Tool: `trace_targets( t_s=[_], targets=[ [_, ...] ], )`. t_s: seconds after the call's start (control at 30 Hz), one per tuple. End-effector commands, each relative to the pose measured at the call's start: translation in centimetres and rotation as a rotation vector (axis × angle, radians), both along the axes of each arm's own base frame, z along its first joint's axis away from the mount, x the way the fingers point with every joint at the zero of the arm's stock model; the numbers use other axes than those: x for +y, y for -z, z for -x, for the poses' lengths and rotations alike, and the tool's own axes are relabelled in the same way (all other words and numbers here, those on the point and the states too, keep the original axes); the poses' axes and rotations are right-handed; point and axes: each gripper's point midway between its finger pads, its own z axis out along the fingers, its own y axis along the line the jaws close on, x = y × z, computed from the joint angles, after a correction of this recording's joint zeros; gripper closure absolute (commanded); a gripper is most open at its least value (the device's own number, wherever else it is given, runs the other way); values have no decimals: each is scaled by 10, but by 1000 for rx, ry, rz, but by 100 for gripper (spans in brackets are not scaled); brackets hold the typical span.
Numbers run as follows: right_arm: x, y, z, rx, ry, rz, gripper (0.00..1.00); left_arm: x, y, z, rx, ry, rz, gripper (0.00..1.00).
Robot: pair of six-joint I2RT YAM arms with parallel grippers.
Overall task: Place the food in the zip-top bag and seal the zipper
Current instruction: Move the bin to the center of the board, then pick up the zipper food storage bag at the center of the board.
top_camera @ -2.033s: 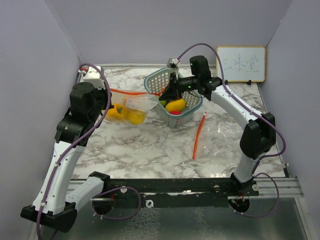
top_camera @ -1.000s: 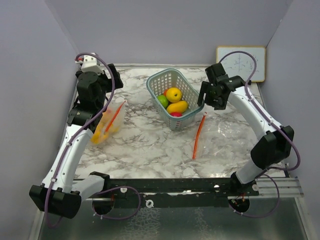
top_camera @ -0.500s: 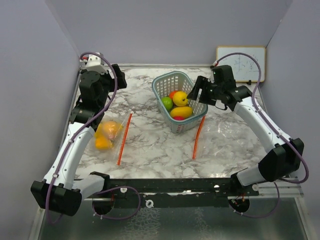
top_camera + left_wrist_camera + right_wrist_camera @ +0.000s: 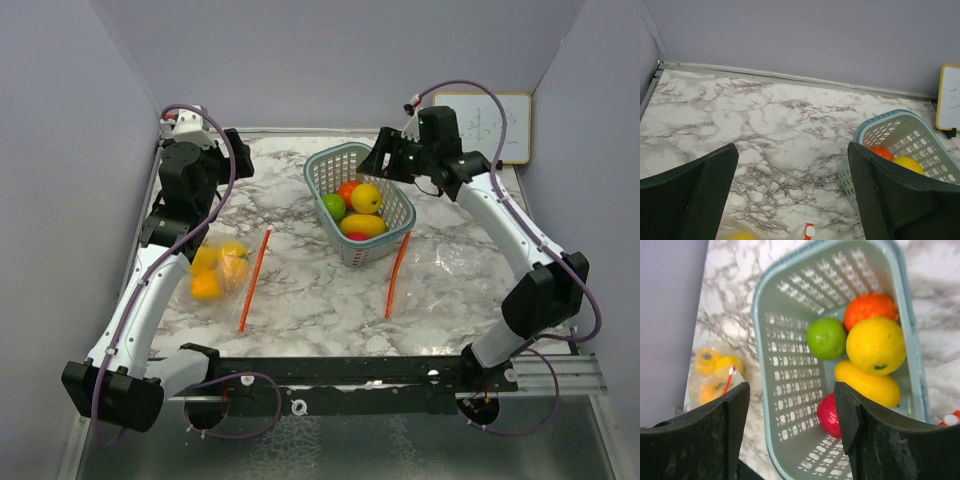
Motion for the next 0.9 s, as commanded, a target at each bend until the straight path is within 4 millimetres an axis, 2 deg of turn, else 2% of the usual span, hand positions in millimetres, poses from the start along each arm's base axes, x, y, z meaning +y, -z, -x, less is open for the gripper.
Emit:
trace_targets(
  t_s=[0.0,0.07,0.17,0.23,0.33,0.43,0.6,0.7,0.8,0.87],
  targets=[
    [-43,-89,0,-229,192,69,30,-3,-13,0,-39,21,0,6],
    [-81,-67,11,-92,355,208,28,-4,-13,-1,-39,26,5,6],
    [-129,-24,49,173,546,388,28,-8,-14,-2,-45,45,13,6],
    [-144,-5,75,275,587,433,28,-11,-15,-2,-47,57,21,6],
    [-155,12,104,370,627,424,28,-15,-12,-3,-46,75,37,6],
    [-154,32,126,452,578,429,27,-18,-8,-2,-40,87,51,6],
    [-133,81,155,530,442,347,25,-21,4,-1,-15,100,69,6],
    [-118,107,159,498,359,262,24,-22,7,0,-8,103,72,6],
    [-122,124,153,481,367,290,23,-23,10,0,4,105,70,6],
    [-118,140,147,482,357,281,22,-24,11,-1,7,109,70,6]
  ],
)
